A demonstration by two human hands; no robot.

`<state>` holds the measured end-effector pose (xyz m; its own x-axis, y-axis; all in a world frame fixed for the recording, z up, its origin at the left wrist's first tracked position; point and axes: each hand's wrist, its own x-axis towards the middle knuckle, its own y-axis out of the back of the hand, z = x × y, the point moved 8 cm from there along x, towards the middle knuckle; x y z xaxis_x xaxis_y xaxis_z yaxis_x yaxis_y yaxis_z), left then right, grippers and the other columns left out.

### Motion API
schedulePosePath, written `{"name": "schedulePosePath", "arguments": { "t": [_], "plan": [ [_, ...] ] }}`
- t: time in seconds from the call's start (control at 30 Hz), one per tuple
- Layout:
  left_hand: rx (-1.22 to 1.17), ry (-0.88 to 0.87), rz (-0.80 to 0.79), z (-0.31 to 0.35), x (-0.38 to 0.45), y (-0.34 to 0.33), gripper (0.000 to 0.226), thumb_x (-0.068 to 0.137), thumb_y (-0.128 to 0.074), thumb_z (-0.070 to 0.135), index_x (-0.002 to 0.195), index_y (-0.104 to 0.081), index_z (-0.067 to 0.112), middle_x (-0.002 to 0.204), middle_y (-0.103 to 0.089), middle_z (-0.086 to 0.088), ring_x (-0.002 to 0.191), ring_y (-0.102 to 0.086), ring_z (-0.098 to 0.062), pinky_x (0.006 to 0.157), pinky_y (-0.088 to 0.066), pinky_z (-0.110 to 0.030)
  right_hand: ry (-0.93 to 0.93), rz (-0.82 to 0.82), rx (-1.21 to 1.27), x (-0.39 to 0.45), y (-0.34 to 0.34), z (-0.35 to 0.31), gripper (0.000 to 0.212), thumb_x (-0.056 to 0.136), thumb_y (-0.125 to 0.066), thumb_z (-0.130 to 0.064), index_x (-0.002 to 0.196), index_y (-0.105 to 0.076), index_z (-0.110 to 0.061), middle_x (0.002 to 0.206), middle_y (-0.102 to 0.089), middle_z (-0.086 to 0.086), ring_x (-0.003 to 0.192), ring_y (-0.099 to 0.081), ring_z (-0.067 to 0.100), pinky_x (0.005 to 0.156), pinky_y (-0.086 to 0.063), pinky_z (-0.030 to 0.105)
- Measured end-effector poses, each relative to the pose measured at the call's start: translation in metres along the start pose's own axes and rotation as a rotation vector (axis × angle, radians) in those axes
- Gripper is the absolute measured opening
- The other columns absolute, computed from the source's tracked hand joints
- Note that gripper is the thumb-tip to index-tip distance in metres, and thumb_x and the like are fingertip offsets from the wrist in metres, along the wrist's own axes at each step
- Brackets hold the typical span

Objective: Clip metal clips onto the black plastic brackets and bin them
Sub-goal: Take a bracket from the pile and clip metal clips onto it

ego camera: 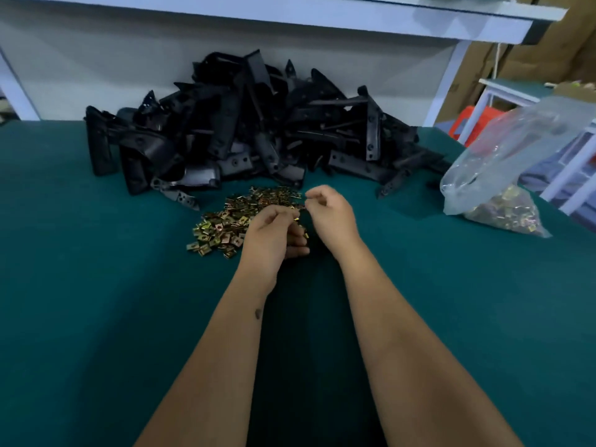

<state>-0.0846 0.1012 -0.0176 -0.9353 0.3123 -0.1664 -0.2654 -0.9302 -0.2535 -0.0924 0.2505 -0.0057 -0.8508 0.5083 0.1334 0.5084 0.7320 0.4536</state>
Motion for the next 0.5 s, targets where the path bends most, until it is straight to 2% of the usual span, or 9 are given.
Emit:
{"name": "schedulePosePath", "arguments": {
  "t": [0.07,0.13,0.23,0.3,0.37,0.43,0.47,0.5],
  "plan": [
    [-0.122,0.025,0.012,-0.001,0.004,0.003,0.025,0.101,-0.045,0.008,0.088,-0.067,0.008,0.055,-0.061,-0.001,0.048,-0.059,-0.012,0.047,-0.052,-0.025,0.012,-0.026,-0.032,0.01,-0.007,-0.001,0.027,0.094,-0.055,-0.024,0.119,-0.065,-0.025,0.087,-0.052,-0.013,0.112,-0.058,0.02,0.1,-0.046,0.035],
    [-0.216,0.035,0.028,-0.001,0.006,0.004,0.026,0.102,-0.044,0.008,0.089,-0.066,0.006,0.055,-0.06,-0.002,0.048,-0.058,-0.012,0.048,-0.052,-0.024,-0.046,-0.032,-0.006,0.019,-0.01,0.001,0.03,0.09,-0.054,-0.035,0.118,-0.063,-0.041,0.101,-0.044,-0.017,0.122,-0.048,0.022,0.102,-0.04,0.032],
    [-0.318,0.017,0.046,0.001,0.009,0.004,0.026,0.101,-0.043,0.005,0.088,-0.065,0.005,0.055,-0.059,-0.001,0.048,-0.058,-0.012,0.05,-0.052,-0.023,-0.169,-0.043,-0.024,0.028,-0.016,0.003,0.03,0.083,-0.052,-0.051,0.11,-0.059,-0.059,0.124,-0.041,-0.001,0.125,-0.037,0.029,0.096,-0.03,0.032],
    [-0.339,-0.01,0.034,0.003,0.008,0.002,0.024,0.1,-0.043,0.003,0.088,-0.064,0.005,0.056,-0.06,0.0,0.049,-0.059,-0.011,0.05,-0.053,-0.023,-0.203,-0.088,-0.067,0.028,-0.021,0.001,0.024,0.084,-0.052,-0.053,0.105,-0.062,-0.057,0.134,-0.049,-0.005,0.127,-0.034,0.025,0.092,-0.023,0.03],
    [-0.341,-0.03,0.017,0.005,0.006,-0.002,0.023,0.101,-0.044,0.002,0.088,-0.063,0.005,0.056,-0.06,0.0,0.049,-0.059,-0.011,0.05,-0.053,-0.023,-0.175,-0.06,-0.031,0.032,-0.019,-0.001,0.013,0.088,-0.054,-0.048,0.091,-0.067,-0.049,0.122,-0.06,-0.016,0.122,-0.04,0.016,0.093,-0.022,0.028],
    [-0.335,-0.045,0.007,0.006,0.005,-0.004,0.024,0.101,-0.044,0.001,0.087,-0.063,0.006,0.057,-0.059,-0.001,0.05,-0.058,-0.011,0.05,-0.053,-0.023,-0.159,-0.019,0.081,0.031,-0.016,0.0,0.014,0.089,-0.058,-0.043,0.083,-0.07,-0.044,0.112,-0.066,-0.02,0.119,-0.048,0.013,0.103,-0.032,0.029],
    [-0.329,-0.054,0.006,0.006,0.005,-0.004,0.025,0.101,-0.043,0.001,0.087,-0.063,0.006,0.058,-0.059,-0.001,0.05,-0.058,-0.011,0.05,-0.053,-0.023,-0.147,0.009,0.154,0.03,-0.014,0.002,0.013,0.089,-0.06,-0.039,0.087,-0.073,-0.04,0.112,-0.068,-0.017,0.118,-0.053,0.012,0.104,-0.038,0.028],
    [-0.324,-0.062,0.007,0.007,0.004,-0.003,0.025,0.101,-0.043,0.001,0.087,-0.063,0.006,0.059,-0.059,-0.001,0.051,-0.058,-0.011,0.051,-0.053,-0.023,-0.121,0.047,0.226,0.027,-0.011,0.001,0.013,0.089,-0.063,-0.033,0.091,-0.075,-0.034,0.11,-0.071,-0.013,0.113,-0.059,0.009,0.098,-0.043,0.023]
  ]
}}
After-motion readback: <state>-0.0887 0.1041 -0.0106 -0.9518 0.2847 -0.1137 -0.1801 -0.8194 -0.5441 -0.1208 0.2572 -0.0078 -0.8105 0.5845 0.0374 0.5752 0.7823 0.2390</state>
